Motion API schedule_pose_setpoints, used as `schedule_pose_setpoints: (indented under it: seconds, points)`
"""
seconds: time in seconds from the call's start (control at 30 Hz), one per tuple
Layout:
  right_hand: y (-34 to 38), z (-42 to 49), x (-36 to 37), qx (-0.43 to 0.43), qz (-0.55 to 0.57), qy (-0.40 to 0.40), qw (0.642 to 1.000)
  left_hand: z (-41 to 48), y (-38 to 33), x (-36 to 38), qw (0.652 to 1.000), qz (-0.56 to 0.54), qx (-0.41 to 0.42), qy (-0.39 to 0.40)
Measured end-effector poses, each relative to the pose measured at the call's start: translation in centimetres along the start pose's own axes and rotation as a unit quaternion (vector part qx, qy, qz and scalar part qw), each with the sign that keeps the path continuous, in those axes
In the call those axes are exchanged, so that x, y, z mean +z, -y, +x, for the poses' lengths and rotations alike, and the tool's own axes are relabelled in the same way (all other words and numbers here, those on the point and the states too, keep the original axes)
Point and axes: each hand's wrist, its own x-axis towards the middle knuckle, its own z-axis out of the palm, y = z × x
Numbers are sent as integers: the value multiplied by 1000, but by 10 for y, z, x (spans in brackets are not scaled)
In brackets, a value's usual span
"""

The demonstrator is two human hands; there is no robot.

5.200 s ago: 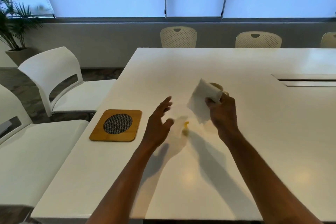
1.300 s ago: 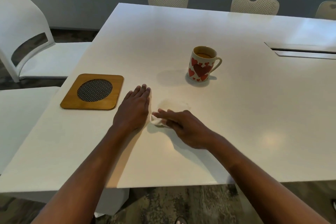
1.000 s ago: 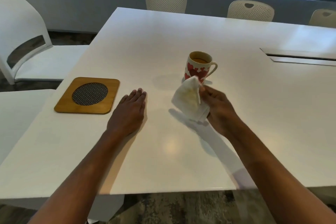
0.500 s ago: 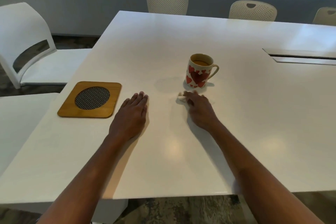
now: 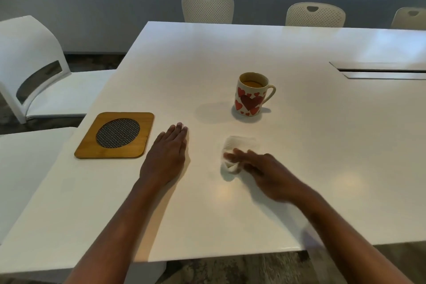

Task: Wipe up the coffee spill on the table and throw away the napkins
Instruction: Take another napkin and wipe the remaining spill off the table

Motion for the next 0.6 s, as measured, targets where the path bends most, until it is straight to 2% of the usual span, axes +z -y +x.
schedule_pose_setpoints:
  seconds: [0.17,0.23,0.43,0.6]
  points:
    - [-28,58,-21,95,21,-70,993,1,3,2,1000,3,6,-11]
    - [-16,82,-11,85,51,-73,992,1,3,2,1000,0,5,-9]
    - [37,81,36,-7,128,48,991,3,6,-2,1000,-27,8,6]
    - [52,29,29,-20,264,149,953,3,5,-5,999,-47,3,0]
